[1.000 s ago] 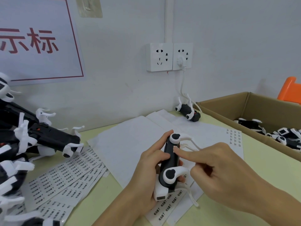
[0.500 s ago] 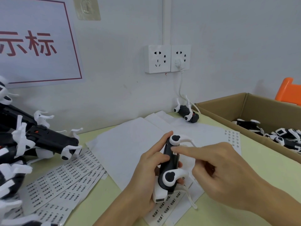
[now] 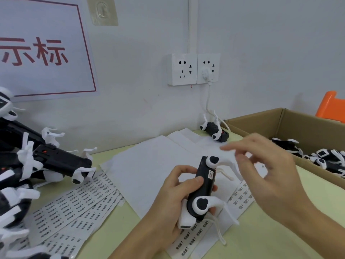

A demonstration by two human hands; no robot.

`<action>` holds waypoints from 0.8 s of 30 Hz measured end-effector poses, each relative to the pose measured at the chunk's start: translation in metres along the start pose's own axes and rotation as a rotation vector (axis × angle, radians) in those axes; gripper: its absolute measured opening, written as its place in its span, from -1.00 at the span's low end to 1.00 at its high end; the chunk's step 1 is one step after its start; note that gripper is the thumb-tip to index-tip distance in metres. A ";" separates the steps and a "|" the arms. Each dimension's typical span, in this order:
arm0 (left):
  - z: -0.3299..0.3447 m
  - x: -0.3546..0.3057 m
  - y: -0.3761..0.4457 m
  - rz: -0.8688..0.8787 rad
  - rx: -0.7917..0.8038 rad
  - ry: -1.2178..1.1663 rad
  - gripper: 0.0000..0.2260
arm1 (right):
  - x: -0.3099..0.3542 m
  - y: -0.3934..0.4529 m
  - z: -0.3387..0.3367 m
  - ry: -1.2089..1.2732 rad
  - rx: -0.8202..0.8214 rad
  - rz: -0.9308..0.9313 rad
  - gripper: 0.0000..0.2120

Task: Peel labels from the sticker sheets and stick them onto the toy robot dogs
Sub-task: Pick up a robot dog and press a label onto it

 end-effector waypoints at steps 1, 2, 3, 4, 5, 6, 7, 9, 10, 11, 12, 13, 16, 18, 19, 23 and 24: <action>0.001 -0.001 -0.001 0.006 0.020 0.008 -0.71 | -0.002 0.001 0.000 0.027 0.069 0.085 -0.72; 0.002 -0.003 -0.001 0.011 0.045 0.011 -0.76 | -0.005 0.000 0.002 0.056 0.180 0.172 -0.69; 0.003 -0.004 -0.001 0.014 0.070 0.012 -0.78 | -0.008 0.000 0.005 0.092 0.296 0.252 -0.66; 0.003 -0.005 -0.002 0.018 0.088 0.015 -0.76 | -0.011 -0.001 0.007 0.141 0.390 0.319 -0.64; 0.002 -0.006 -0.002 0.024 0.102 0.015 -0.74 | -0.013 -0.002 0.009 0.197 0.448 0.359 -0.66; 0.002 -0.006 -0.001 0.028 0.113 0.012 -0.72 | -0.013 -0.002 0.010 0.243 0.469 0.376 -0.68; 0.001 -0.006 -0.001 0.031 0.122 0.010 -0.71 | -0.014 0.000 0.011 0.278 0.468 0.381 -0.71; 0.001 -0.006 -0.001 0.042 0.121 -0.004 -0.72 | -0.016 0.001 0.011 0.354 0.433 0.391 -0.76; 0.001 -0.006 -0.001 0.051 0.113 -0.028 -0.74 | -0.018 0.001 0.010 0.400 0.401 0.404 -0.78; 0.001 -0.006 0.000 0.061 0.102 -0.067 -0.76 | -0.021 0.002 0.010 0.444 0.360 0.422 -0.79; 0.000 -0.005 0.001 0.065 0.079 -0.119 -0.77 | -0.024 0.002 0.008 0.473 0.308 0.442 -0.79; 0.000 -0.005 0.001 0.062 0.049 -0.171 -0.76 | -0.028 0.002 0.007 0.485 0.249 0.459 -0.79; 0.001 -0.005 0.002 0.055 -0.008 -0.219 -0.73 | -0.035 0.002 0.006 0.485 0.110 0.490 -0.80; 0.003 -0.006 0.002 0.056 -0.030 -0.220 -0.77 | -0.037 0.000 0.008 0.486 0.083 0.498 -0.80; 0.003 -0.006 0.001 0.056 -0.044 -0.226 -0.76 | -0.037 -0.002 0.010 0.480 0.084 0.504 -0.79; 0.003 -0.006 0.001 0.068 -0.066 -0.239 -0.72 | -0.038 -0.004 0.013 0.473 0.087 0.520 -0.76; 0.002 -0.006 0.001 0.072 -0.069 -0.238 -0.72 | -0.038 -0.004 0.014 0.476 0.086 0.517 -0.76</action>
Point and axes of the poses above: each hand's wrist, its own y-axis towards the middle knuckle, its own z-axis out of the palm, x = y × z, the point moved 2 cm from there along y, towards the middle knuckle, and after that the axes turned 2 degrees about -z, right-handed, at the moved point
